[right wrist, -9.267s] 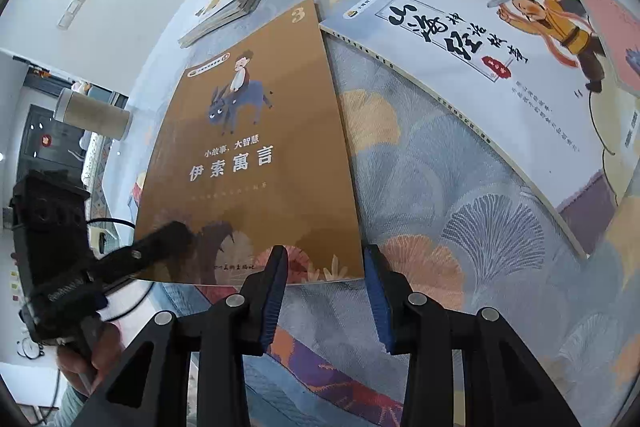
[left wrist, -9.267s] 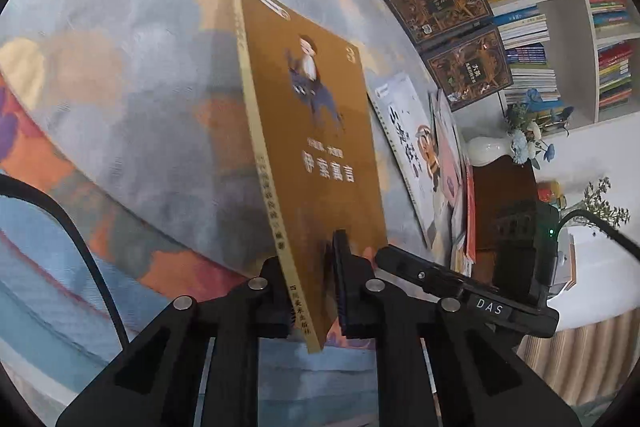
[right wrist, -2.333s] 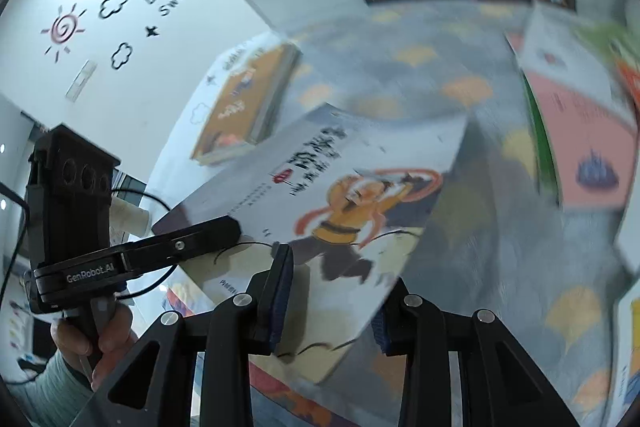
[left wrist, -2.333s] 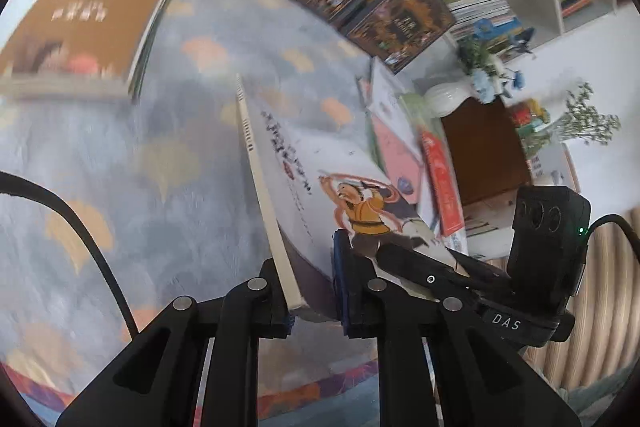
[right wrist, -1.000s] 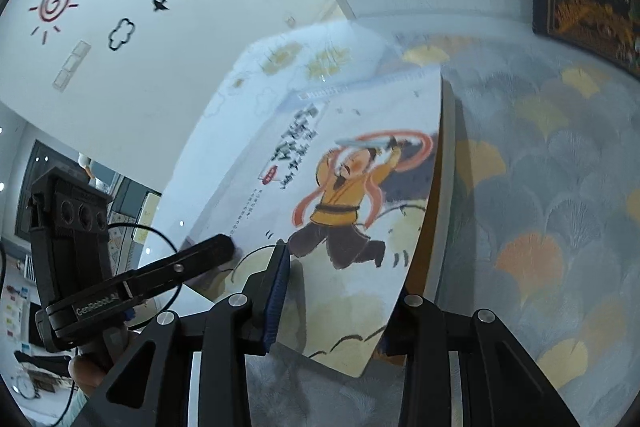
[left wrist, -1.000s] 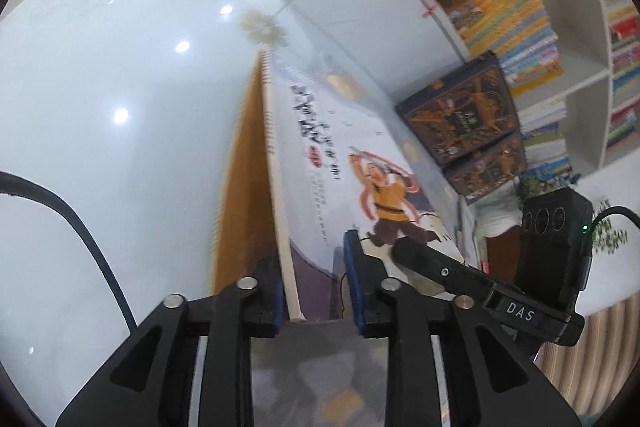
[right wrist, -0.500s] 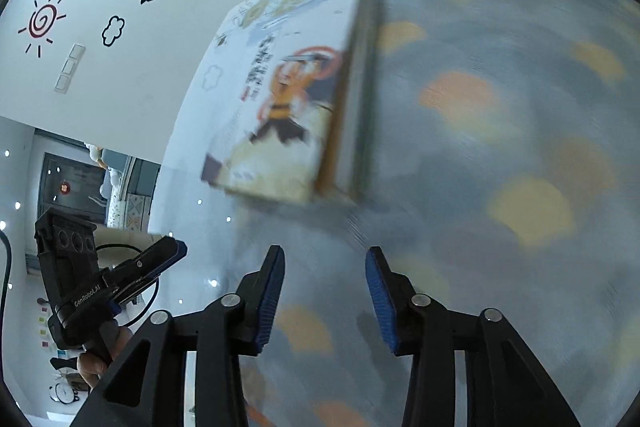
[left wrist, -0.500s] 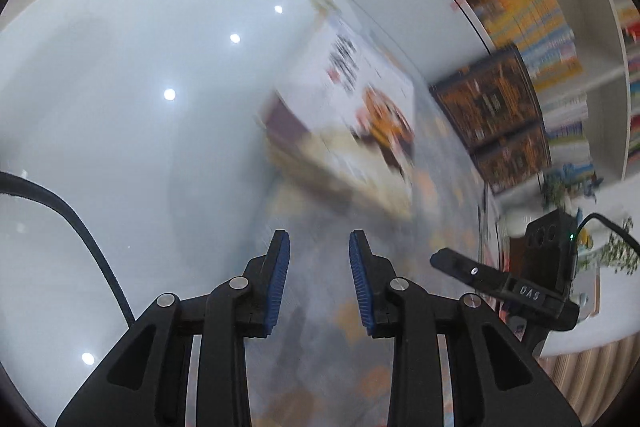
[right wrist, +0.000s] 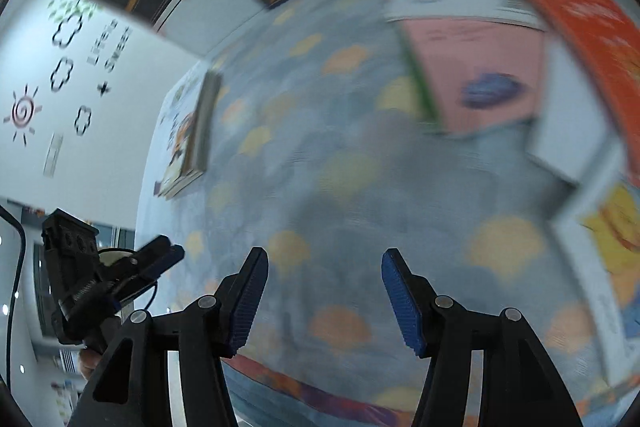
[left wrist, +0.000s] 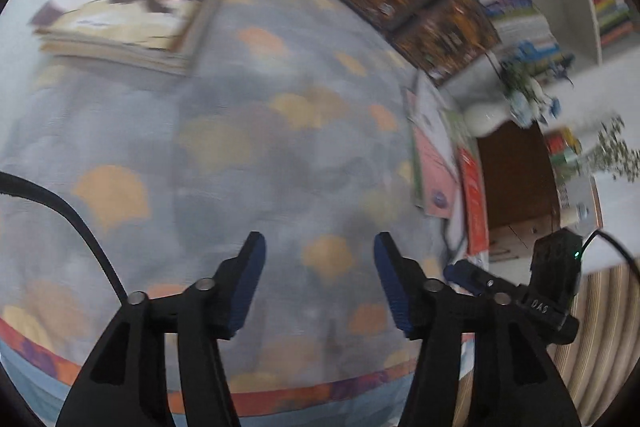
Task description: Organize books
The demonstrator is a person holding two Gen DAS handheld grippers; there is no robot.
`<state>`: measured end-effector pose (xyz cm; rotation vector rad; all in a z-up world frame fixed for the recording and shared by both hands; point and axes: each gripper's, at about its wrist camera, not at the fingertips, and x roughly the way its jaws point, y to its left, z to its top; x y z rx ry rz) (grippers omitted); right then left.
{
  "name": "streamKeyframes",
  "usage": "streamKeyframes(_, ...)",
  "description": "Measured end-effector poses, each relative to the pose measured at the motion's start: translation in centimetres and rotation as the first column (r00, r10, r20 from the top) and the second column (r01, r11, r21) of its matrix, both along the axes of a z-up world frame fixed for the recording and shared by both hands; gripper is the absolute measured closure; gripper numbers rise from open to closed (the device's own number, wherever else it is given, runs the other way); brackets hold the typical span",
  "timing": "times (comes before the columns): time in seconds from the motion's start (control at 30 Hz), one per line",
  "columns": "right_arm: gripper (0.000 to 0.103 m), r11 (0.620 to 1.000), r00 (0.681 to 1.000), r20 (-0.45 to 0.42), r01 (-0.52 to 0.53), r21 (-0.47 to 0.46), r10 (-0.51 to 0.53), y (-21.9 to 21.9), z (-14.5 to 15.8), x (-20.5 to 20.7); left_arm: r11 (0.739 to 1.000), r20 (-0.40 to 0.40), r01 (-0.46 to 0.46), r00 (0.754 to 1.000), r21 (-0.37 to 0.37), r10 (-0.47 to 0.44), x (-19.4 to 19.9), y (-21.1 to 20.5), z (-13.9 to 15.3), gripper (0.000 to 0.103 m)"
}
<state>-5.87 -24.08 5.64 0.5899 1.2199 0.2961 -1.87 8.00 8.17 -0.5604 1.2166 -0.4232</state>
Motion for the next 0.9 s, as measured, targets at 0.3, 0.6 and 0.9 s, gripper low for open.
streamKeyframes(0.3,0.046,0.974,0.973,0.046,0.227,-0.005,-0.226,-10.8,0.9,-4.5,0.983,0.058,0.181,0.982,-0.02,-0.18,0.0,-10.9,2.6,0.042)
streamKeyframes(0.6,0.046,0.862,0.862,-0.007,0.508,0.004,-0.508,-23.6,0.0,-2.3,0.912,0.066,0.409,0.91,0.015,-0.409,2.2,-21.9,3.3,0.042)
streamKeyframes(0.9,0.046,0.82,0.83,0.077,0.557,-0.129,-0.552,-29.6,-1.6,5.6,0.851,0.024,0.524,0.851,-0.017,-0.524,5.6,-29.9,1.2,0.042)
